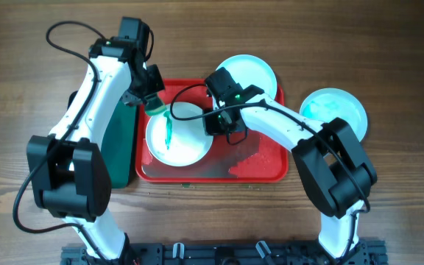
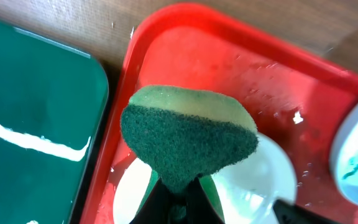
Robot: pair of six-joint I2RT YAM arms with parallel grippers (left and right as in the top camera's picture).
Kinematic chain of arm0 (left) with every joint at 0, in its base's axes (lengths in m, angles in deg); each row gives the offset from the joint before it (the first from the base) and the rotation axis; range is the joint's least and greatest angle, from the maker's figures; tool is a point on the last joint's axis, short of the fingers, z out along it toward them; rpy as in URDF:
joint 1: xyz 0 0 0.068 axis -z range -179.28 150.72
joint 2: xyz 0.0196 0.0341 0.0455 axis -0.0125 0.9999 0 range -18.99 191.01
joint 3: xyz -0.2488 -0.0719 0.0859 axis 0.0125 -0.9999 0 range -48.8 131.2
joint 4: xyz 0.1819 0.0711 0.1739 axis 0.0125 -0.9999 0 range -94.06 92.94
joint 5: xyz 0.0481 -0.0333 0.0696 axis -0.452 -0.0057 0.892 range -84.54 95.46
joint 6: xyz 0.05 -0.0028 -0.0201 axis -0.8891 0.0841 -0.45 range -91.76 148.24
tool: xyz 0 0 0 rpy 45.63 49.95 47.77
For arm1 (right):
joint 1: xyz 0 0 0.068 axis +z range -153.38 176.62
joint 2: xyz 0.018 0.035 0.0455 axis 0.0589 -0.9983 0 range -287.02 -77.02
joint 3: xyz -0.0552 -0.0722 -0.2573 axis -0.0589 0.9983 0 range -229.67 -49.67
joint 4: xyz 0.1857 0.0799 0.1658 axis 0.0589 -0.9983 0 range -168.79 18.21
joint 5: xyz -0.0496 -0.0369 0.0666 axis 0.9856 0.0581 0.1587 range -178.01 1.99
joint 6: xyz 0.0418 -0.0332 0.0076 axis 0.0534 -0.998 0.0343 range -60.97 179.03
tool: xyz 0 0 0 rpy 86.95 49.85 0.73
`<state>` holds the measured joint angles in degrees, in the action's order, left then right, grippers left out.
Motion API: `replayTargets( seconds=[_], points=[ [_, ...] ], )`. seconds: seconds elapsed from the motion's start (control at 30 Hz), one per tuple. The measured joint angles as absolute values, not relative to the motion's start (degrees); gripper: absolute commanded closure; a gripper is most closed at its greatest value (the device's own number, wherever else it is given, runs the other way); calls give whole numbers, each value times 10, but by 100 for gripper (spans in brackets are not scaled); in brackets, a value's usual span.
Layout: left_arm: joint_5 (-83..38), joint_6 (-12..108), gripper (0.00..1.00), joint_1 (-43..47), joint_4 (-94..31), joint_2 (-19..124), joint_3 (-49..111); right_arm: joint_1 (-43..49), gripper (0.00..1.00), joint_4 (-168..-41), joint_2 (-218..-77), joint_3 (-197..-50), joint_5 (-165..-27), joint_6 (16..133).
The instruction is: Clean dirty plates on tray and stack at the side
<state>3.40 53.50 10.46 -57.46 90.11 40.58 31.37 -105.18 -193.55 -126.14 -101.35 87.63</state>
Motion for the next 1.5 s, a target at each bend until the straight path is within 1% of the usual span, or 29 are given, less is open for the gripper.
replayTargets(
  seconds=[0.27, 0.57, 0.7, 0.9, 1.07, 1.2, 1.27, 1.33, 1.37, 1.43, 1.5],
  points=[
    [25, 535, 96, 115, -550, 901, 354, 311, 96, -1048, -1942, -1261, -1030, 914],
    [43, 535, 96, 187, -436, 902, 227, 311, 96, -1045, -1943, -1261, -1031, 916],
    [59, 524, 96, 193, -377, 890, 188, 311, 96, -1043, -1944, -1261, -1034, 916],
    [81, 523, 96, 194, -373, 887, 183, 311, 96, -1040, -1945, -1261, -1035, 916],
    [138, 545, 96, 186, -365, 887, 181, 311, 96, -1039, -1945, -1261, -1035, 916],
    [139, 543, 96, 186, -362, 887, 180, 311, 96, -1038, -1945, -1261, -1037, 916],
    [114, 513, 96, 185, -362, 887, 180, 311, 96, -1038, -1945, -1261, -1039, 915],
    [62, 470, 96, 176, -363, 887, 180, 310, 96, -1042, -1945, -1261, -1042, 915],
    [29, 446, 96, 172, -366, 887, 180, 309, 96, -1043, -1945, -1261, -1043, 913],
    [-93, 378, 96, 172, -389, 888, 179, 303, 96, -1044, -1946, -1261, -1054, 909],
    [-146, 348, 96, 178, -395, 890, 174, 300, 95, -1045, -1947, -1261, -1061, 904]
  ],
)
